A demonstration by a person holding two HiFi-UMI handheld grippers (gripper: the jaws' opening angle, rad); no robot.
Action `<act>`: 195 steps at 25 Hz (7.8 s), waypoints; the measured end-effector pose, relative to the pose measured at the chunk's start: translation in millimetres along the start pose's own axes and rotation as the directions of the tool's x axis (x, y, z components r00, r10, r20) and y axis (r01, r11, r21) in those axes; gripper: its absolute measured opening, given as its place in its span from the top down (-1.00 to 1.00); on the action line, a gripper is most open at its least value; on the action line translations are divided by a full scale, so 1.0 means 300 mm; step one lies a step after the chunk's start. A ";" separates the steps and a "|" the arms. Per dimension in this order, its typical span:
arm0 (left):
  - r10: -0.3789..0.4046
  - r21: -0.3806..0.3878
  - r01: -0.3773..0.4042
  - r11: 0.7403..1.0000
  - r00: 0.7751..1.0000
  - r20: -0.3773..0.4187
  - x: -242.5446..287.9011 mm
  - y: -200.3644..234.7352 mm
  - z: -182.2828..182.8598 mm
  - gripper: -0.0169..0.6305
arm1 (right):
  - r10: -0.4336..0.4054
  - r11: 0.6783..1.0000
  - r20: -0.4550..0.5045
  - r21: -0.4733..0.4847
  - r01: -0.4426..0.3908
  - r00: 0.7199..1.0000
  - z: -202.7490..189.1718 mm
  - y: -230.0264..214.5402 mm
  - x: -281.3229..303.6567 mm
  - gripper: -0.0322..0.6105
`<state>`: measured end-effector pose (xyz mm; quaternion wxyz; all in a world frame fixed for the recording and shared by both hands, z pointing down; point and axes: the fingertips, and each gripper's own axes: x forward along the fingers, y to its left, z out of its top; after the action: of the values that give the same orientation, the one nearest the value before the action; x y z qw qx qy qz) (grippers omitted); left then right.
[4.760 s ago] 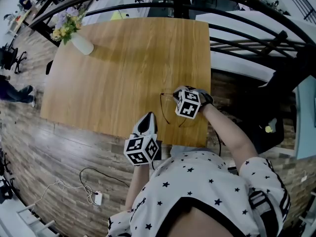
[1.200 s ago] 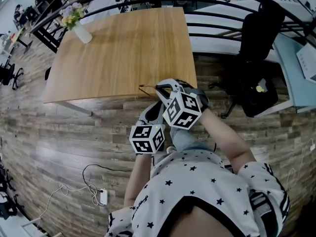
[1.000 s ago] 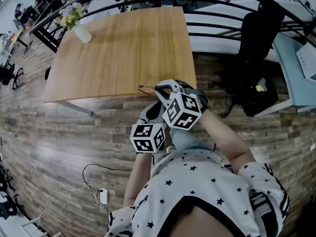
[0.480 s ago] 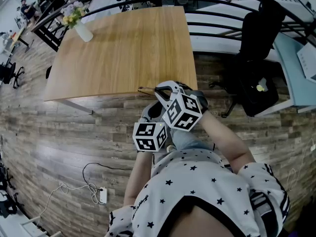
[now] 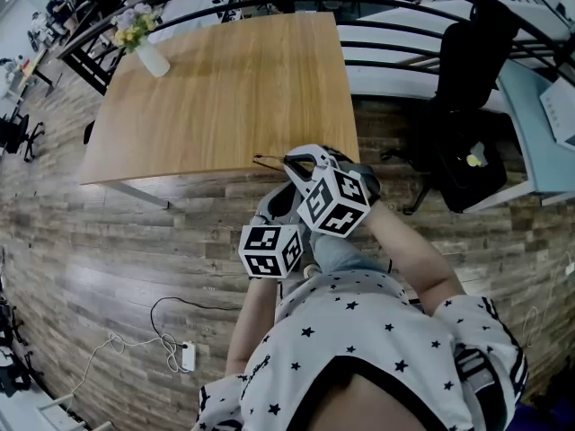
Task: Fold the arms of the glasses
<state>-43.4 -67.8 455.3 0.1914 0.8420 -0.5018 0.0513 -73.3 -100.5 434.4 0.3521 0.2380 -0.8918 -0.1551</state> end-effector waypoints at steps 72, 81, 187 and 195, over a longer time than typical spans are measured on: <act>0.136 -0.095 -0.138 0.986 0.990 -0.029 -0.046 0.173 -0.059 0.56 | -0.076 0.997 -0.006 -0.027 0.076 0.997 -0.028 -0.150 -0.032 0.84; 0.176 -0.120 -0.174 0.977 0.984 0.006 -0.056 0.210 -0.020 0.61 | -0.042 0.999 -0.020 -0.024 0.041 0.999 -0.048 -0.091 -0.017 0.84; 0.300 -0.272 -0.312 0.910 0.950 -0.086 0.604 0.646 0.206 0.93 | 0.098 0.969 -0.392 -0.174 -0.178 0.915 -0.743 -0.616 0.854 0.84; 0.290 -0.279 -0.302 0.912 0.953 -0.085 0.580 0.647 0.191 0.93 | 0.067 0.969 -0.407 -0.190 -0.156 0.911 -0.748 -0.612 0.867 0.84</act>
<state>-131.9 -315.0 503.5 0.3127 0.7181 -0.6213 0.0231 -23.9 -417.9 655.0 0.5580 0.1730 -0.7914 -0.1801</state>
